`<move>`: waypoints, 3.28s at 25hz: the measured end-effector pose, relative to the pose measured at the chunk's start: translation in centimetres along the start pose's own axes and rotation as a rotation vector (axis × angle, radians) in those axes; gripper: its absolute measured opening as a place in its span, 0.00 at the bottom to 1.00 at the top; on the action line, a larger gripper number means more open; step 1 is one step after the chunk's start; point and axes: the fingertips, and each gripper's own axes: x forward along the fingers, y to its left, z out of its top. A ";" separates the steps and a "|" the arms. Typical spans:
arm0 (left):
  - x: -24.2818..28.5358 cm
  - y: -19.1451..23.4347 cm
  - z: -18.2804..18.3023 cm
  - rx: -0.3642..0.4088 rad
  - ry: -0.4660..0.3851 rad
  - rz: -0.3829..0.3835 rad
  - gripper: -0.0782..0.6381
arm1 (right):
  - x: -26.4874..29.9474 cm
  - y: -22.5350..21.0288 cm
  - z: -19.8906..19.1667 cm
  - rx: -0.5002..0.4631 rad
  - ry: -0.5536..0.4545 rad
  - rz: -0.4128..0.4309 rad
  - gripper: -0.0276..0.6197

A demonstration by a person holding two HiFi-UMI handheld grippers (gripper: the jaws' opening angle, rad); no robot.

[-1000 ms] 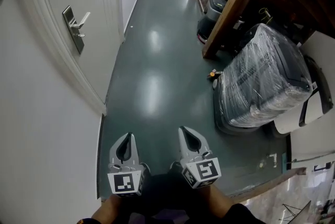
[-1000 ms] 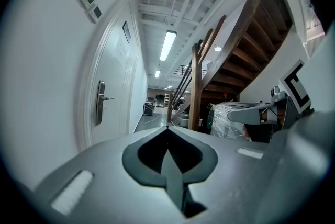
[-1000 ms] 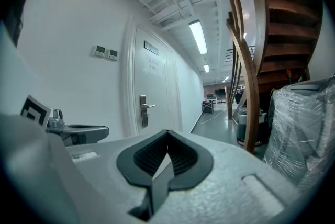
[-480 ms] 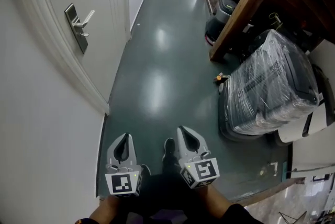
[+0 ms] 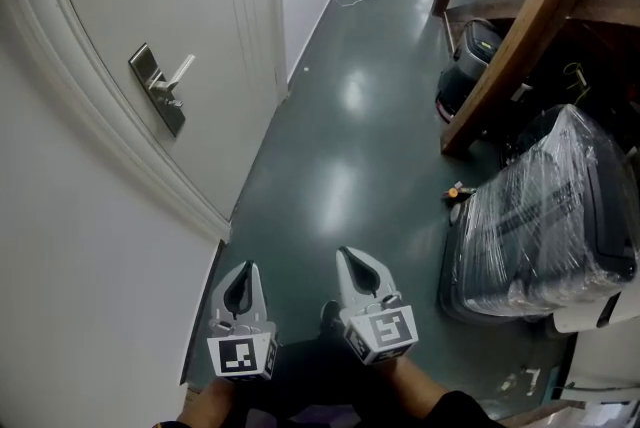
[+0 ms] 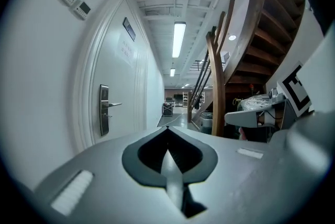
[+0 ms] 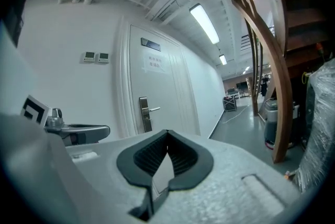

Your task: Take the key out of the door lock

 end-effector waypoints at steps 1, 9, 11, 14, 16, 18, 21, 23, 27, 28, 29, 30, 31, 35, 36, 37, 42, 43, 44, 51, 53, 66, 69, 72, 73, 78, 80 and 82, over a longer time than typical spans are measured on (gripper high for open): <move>1.0 -0.2 0.2 -0.003 0.005 0.016 0.13 | 0.8 -0.8 0.2 -0.002 -0.004 0.019 0.03; 6.9 -1.8 0.8 -0.006 0.005 0.092 0.13 | 5.0 -5.4 1.8 0.000 0.015 0.103 0.03; 8.0 -2.0 0.8 -0.009 0.019 0.110 0.13 | 5.5 -6.9 1.7 -0.002 0.028 0.085 0.03; 9.2 -1.9 0.8 -0.006 0.015 0.125 0.13 | 6.6 -7.9 1.4 -0.004 0.017 0.116 0.03; 10.0 -1.6 0.9 0.003 0.012 0.126 0.13 | 7.6 -8.3 1.5 -0.001 0.022 0.127 0.03; 11.3 -1.2 0.8 0.002 0.012 0.128 0.13 | 8.6 -8.8 1.7 -0.011 0.031 0.133 0.03; 14.1 -0.5 0.3 -0.016 0.013 0.125 0.13 | 10.7 -9.3 1.8 -0.035 0.047 0.144 0.03; 16.1 0.2 0.5 -0.023 0.009 0.113 0.13 | 12.4 -9.5 1.8 -0.049 0.062 0.148 0.03; 20.2 3.3 1.4 -0.038 -0.010 0.107 0.13 | 17.2 -9.2 2.2 -0.070 0.090 0.153 0.03; 21.2 4.3 1.6 -0.042 -0.015 0.110 0.13 | 18.5 -8.9 2.3 -0.076 0.096 0.159 0.03; 22.0 5.3 1.8 -0.048 -0.018 0.115 0.13 | 19.7 -8.5 2.5 -0.081 0.102 0.168 0.03; 22.8 6.4 1.9 -0.055 -0.021 0.122 0.13 | 21.1 -8.1 2.7 -0.085 0.110 0.176 0.03; 23.6 7.6 2.1 -0.061 -0.024 0.130 0.13 | 22.5 -7.6 2.9 -0.086 0.120 0.182 0.03; 25.7 12.4 2.7 -0.062 -0.038 0.157 0.13 | 27.9 -5.0 3.0 -0.104 0.148 0.236 0.03; 26.1 13.5 2.9 -0.063 -0.042 0.165 0.13 | 29.1 -4.2 3.2 -0.112 0.148 0.249 0.03; 26.4 14.7 3.1 -0.061 -0.047 0.173 0.13 | 30.4 -3.5 3.4 -0.118 0.148 0.263 0.03; 27.0 20.6 4.3 -0.062 -0.091 0.256 0.13 | 36.2 0.3 3.5 -0.111 0.163 0.353 0.03; 26.8 21.7 4.4 -0.061 -0.095 0.278 0.13 | 37.1 1.1 3.5 -0.112 0.173 0.379 0.03; 26.7 22.6 4.4 -0.057 -0.095 0.298 0.13 | 38.1 1.9 3.5 -0.110 0.183 0.408 0.03; 26.3 28.3 4.1 -0.066 -0.090 0.467 0.13 | 44.3 7.6 2.3 -0.086 0.278 0.683 0.03; 26.5 29.6 3.9 -0.060 -0.083 0.519 0.13 | 46.0 8.9 1.8 -0.061 0.319 0.763 0.10; 28.5 34.1 2.7 -0.110 -0.032 0.831 0.18 | 54.6 14.6 -2.1 0.313 0.773 1.197 0.19; 28.4 34.2 1.8 -0.115 0.000 0.907 0.19 | 55.0 15.4 -2.9 0.395 0.885 1.271 0.21; 28.2 34.2 1.1 -0.118 0.026 0.958 0.19 | 55.0 16.2 -3.4 0.469 0.974 1.322 0.22; 28.2 34.2 0.8 -0.120 0.033 0.971 0.19 | 54.9 16.4 -3.6 0.494 1.003 1.333 0.22; 27.6 33.8 -0.2 -0.138 0.058 1.027 0.19 | 54.5 18.3 -4.0 0.598 1.100 1.389 0.22; 27.4 33.6 -0.4 -0.145 0.064 1.041 0.19 | 54.5 18.8 -4.2 0.614 1.123 1.396 0.22; 27.0 33.6 -0.5 -0.148 0.066 1.053 0.19 | 54.5 19.4 -4.3 0.634 1.135 1.406 0.22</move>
